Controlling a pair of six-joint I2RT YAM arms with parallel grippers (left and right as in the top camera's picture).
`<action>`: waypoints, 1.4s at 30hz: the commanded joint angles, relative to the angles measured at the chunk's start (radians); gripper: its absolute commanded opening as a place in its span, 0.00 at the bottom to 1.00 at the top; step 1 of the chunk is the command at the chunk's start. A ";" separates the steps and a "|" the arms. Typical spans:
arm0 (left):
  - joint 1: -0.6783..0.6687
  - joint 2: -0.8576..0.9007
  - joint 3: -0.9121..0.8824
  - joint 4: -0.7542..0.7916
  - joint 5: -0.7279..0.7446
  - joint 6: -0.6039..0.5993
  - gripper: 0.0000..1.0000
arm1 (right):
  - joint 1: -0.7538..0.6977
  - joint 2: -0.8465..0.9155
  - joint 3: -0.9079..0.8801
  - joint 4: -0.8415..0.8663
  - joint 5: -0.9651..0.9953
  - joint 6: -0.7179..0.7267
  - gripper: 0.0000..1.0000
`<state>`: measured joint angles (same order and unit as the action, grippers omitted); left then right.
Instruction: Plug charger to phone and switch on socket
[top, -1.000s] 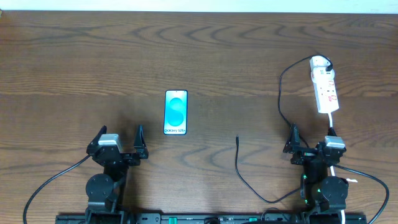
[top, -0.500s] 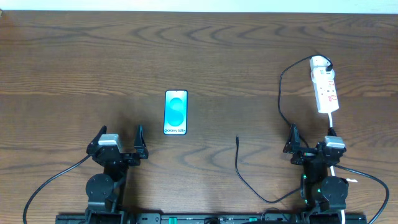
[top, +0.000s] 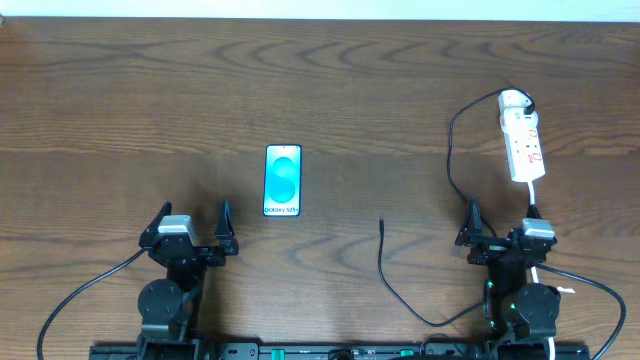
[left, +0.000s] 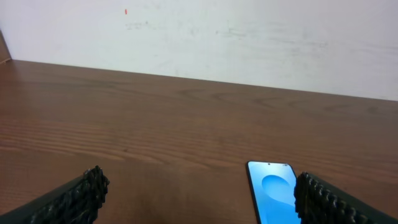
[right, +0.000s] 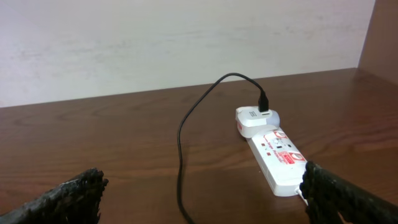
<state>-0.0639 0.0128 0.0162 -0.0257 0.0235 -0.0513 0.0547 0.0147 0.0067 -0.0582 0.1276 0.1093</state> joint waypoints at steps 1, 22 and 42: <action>-0.005 -0.008 -0.012 -0.046 -0.017 0.010 0.98 | 0.003 -0.008 -0.002 -0.003 -0.006 -0.014 0.99; -0.005 -0.008 -0.012 -0.045 -0.017 0.010 0.98 | 0.003 -0.008 -0.002 -0.003 -0.006 -0.014 0.99; -0.005 -0.006 0.038 -0.034 -0.017 0.019 0.98 | 0.003 -0.008 -0.002 -0.003 -0.006 -0.014 0.99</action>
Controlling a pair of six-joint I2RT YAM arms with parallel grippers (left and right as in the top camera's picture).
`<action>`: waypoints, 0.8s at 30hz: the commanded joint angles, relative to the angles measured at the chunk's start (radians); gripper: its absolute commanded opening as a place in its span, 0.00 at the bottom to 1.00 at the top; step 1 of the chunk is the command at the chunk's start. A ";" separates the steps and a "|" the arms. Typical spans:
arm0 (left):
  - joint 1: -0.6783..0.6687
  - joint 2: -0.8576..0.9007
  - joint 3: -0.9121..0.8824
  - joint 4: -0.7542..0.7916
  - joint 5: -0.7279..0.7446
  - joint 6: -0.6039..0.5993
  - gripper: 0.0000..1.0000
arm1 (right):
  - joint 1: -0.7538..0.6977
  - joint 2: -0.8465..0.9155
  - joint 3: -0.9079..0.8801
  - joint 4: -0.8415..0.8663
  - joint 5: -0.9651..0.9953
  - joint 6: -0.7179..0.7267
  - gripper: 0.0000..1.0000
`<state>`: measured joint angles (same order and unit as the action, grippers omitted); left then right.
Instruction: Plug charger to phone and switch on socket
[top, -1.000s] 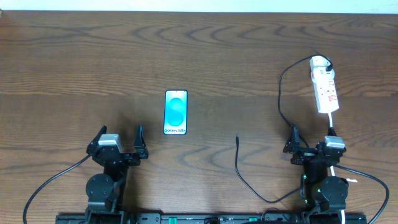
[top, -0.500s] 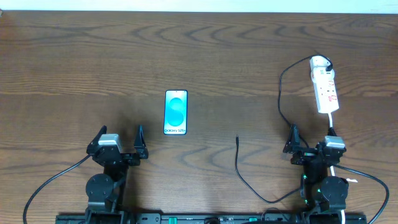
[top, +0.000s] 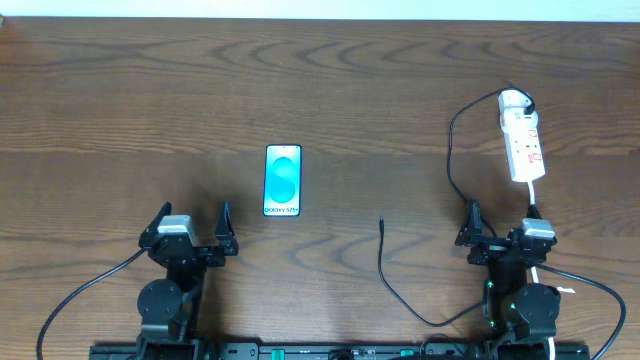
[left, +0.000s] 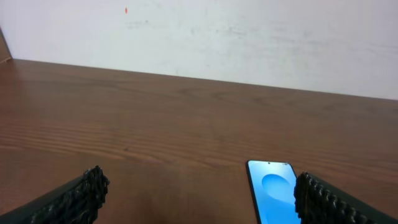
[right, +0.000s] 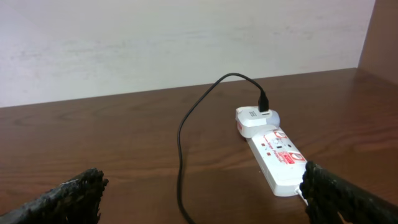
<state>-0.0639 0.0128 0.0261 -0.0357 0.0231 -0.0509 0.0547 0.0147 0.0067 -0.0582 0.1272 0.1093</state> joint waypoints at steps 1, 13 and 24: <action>-0.005 -0.003 0.039 -0.028 -0.016 0.024 0.98 | 0.003 -0.008 -0.002 -0.003 -0.006 -0.014 0.99; -0.005 0.261 0.257 -0.054 -0.015 0.066 0.98 | 0.003 -0.008 -0.002 -0.003 -0.005 -0.014 0.99; -0.005 0.694 0.570 -0.155 -0.008 0.066 0.98 | 0.003 -0.008 -0.002 -0.003 -0.005 -0.014 0.99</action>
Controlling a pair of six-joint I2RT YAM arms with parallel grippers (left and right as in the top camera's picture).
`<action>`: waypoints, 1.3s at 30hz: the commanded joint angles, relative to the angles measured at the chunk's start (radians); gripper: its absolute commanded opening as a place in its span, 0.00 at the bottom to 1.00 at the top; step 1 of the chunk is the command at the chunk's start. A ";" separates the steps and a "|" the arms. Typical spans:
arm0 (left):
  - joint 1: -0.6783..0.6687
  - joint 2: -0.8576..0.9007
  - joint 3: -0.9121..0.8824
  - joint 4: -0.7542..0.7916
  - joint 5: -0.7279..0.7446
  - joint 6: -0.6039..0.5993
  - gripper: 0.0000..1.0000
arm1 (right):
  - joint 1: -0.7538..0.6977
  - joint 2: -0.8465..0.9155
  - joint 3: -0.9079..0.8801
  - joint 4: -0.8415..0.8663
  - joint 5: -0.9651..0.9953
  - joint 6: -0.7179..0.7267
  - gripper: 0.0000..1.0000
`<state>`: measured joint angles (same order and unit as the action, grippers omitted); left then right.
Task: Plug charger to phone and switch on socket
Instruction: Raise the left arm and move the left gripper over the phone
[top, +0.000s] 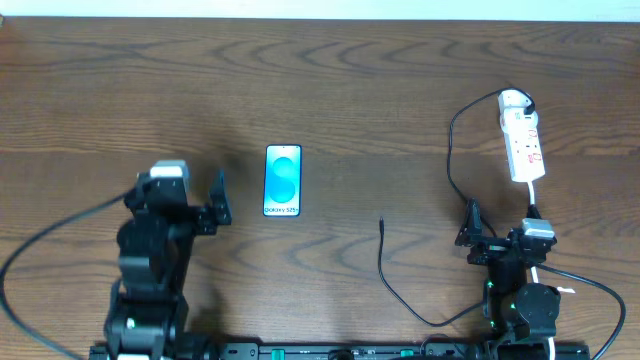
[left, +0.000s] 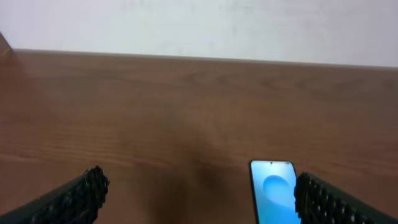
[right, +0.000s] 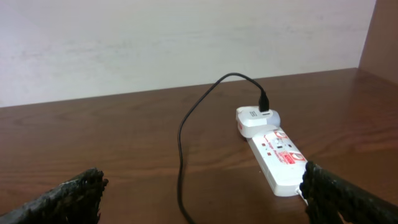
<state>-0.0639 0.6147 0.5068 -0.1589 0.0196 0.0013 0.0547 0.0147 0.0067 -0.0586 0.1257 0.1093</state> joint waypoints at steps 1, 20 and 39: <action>-0.005 0.131 0.122 -0.056 -0.005 0.014 0.98 | 0.003 -0.008 -0.002 -0.003 -0.004 -0.014 0.99; -0.005 0.496 0.442 -0.388 0.179 0.013 0.98 | 0.003 -0.008 -0.002 -0.003 -0.004 -0.014 0.99; -0.005 0.539 0.532 -0.490 0.179 0.010 0.98 | 0.003 -0.008 -0.002 -0.003 -0.004 -0.014 0.99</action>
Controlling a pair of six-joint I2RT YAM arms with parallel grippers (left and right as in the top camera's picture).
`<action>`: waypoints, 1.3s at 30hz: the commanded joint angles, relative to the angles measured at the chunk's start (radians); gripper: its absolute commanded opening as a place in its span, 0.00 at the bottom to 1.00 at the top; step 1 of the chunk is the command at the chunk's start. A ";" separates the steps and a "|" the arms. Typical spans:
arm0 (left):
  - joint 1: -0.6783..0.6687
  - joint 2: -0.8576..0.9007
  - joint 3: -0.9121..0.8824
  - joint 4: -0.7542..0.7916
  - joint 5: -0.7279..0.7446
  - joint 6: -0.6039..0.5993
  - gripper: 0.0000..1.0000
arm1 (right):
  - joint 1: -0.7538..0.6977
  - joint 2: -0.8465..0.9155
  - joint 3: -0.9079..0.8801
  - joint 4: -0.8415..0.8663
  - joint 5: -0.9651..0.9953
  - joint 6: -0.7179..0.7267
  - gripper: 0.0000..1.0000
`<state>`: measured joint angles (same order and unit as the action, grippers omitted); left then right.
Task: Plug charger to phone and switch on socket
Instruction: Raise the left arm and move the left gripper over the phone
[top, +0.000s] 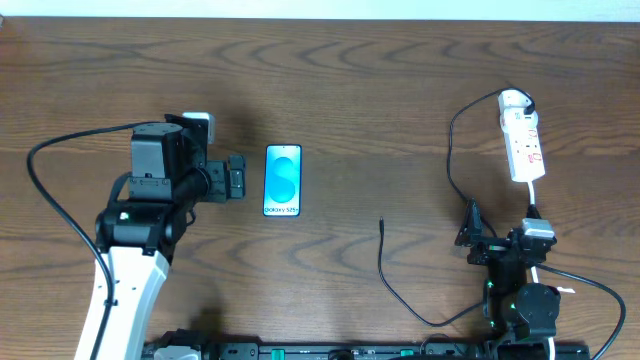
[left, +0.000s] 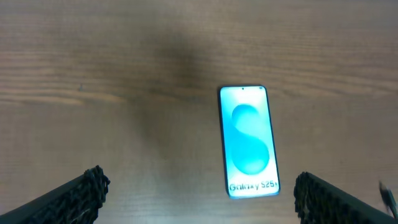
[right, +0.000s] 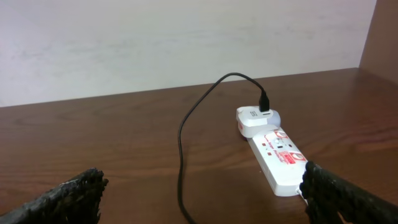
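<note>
The phone (top: 283, 180) lies face up mid-table, its blue screen lit and the word Galaxy at its near end (left: 249, 142). My left gripper (top: 237, 178) hangs open just left of it, looking down, and the phone sits toward its right finger (left: 199, 202). The black charger cable's free plug (top: 382, 222) lies right of the phone. The cable loops round to a white adapter (right: 256, 119) in the white power strip (top: 524, 140) at the far right. My right gripper (top: 500, 230) rests open at the near edge, facing the strip (right: 280, 163).
The strip's white cord (top: 536, 200) runs toward the near edge beside my right arm. The black cable's loop (top: 430, 322) lies between the arm bases. A pale wall (right: 186, 43) stands behind the table's far edge.
My left arm has moved forward and tipped down. It was short of the phone's near-left side and now hangs beside the phone, looking straight down. The right arm, phone and cable have not moved.
Both grippers rested open at the near edge at the two oldest moments, with the phone and cable lying untouched. Then my left arm had risen and advanced toward the phone. Now it hovers open beside the phone, and nothing has been gripped.
</note>
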<state>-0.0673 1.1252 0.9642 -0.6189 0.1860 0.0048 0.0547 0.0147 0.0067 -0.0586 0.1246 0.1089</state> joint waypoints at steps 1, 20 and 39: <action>-0.002 0.048 0.108 -0.063 0.013 0.006 0.98 | 0.003 -0.008 -0.002 -0.003 -0.003 -0.013 0.99; -0.130 0.434 0.418 -0.225 0.049 -0.092 0.98 | 0.003 -0.008 -0.002 -0.003 -0.003 -0.013 0.99; -0.188 0.519 0.417 -0.202 -0.026 -0.148 0.98 | 0.003 -0.008 -0.002 -0.003 -0.003 -0.013 0.99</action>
<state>-0.2562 1.6386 1.3586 -0.8261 0.1696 -0.1345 0.0547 0.0147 0.0067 -0.0589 0.1246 0.1089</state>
